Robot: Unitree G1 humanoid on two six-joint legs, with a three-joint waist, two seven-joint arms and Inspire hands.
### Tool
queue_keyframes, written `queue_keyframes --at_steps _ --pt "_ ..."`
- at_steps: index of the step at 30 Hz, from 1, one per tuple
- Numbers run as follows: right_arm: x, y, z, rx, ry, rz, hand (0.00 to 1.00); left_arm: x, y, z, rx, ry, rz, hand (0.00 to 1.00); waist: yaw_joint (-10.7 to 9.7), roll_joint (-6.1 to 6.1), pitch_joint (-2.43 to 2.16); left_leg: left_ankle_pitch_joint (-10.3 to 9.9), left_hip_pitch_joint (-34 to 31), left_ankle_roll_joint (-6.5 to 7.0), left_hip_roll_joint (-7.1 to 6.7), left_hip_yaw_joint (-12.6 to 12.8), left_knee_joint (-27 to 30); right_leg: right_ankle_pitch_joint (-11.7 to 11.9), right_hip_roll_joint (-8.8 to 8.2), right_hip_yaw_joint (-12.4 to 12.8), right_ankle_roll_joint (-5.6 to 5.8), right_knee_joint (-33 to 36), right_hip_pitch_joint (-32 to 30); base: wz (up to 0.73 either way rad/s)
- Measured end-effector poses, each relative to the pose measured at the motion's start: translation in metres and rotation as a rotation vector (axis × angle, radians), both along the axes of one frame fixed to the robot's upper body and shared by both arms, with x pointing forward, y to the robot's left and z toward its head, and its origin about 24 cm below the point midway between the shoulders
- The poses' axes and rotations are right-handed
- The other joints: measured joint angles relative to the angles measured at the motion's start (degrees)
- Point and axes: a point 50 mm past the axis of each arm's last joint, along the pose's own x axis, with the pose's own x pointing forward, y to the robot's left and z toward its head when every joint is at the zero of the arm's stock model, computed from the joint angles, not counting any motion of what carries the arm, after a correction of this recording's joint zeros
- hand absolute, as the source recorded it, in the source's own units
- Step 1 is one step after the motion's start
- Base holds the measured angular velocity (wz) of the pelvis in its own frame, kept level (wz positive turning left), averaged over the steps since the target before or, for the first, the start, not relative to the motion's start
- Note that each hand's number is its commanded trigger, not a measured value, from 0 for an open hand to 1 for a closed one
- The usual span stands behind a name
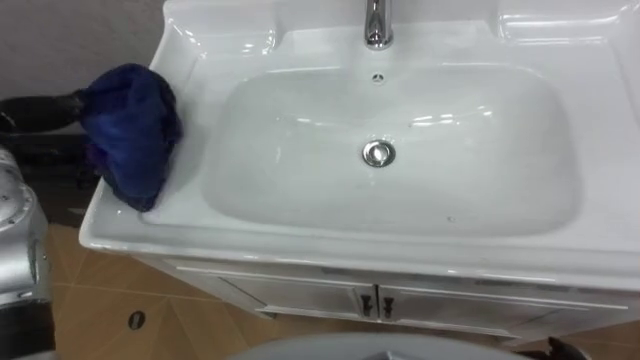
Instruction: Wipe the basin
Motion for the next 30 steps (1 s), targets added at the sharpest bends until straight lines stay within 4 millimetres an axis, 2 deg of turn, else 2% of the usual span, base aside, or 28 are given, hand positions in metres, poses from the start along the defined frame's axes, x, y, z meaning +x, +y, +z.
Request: queue_keyframes --at_steps 5,9,15,19,24,30 --pt "0.0 0.001 0.0 -0.006 0.001 -0.007 0.0 0.006 -0.019 0.012 0.028 -0.052 -0.071 0.0 -0.38 0.39 -0.26 0.0 -0.41 0.01 -0.03 -0.01 0.03 0.0 -0.01 -0.01 0.01 0.12 -0.49 0.0" --pt "0.0 0.001 0.0 -0.008 0.001 -0.006 0.0 0.007 -0.022 0.014 0.04 -0.061 -0.08 0.0 -0.61 0.52 -0.36 0.0 -0.41 0.01 -0.02 -0.01 0.03 0.0 0.0 -0.01 0.0 0.12 -0.47 0.0" --pt "-0.002 0.003 -0.001 0.001 0.007 -0.004 0.0 0.006 -0.019 0.015 0.044 -0.071 -0.054 0.0 -0.5 0.06 -0.03 0.0 -0.3 0.01 -0.02 0.09 -0.02 0.0 0.01 0.26 0.0 0.12 -0.49 -0.01" --pt "-0.007 0.002 -0.001 0.006 0.027 0.021 0.0 0.001 -0.009 0.021 0.052 -0.1 0.002 0.0 -0.31 -0.01 0.0 0.0 -0.21 0.01 -0.02 0.2 0.0 0.0 0.0 0.47 0.0 0.1 -0.5 -0.02" --pt "-0.015 0.002 -0.002 0.001 0.044 0.02 0.0 -0.01 0.008 0.031 0.077 -0.169 0.148 0.0 0.3 0.54 -0.31 0.0 -0.13 0.01 -0.01 0.49 -0.06 0.0 -0.01 0.46 0.01 0.1 -0.46 0.0" --pt "-0.019 -0.005 0.001 -0.027 0.049 0.016 0.0 -0.022 0.036 0.041 0.14 -0.192 0.296 0.0 2.59 1.21 -0.23 0.0 0.0 0.0 -0.05 0.77 -0.14 -0.01 -0.12 0.32 0.02 0.05 -0.34 -0.01"
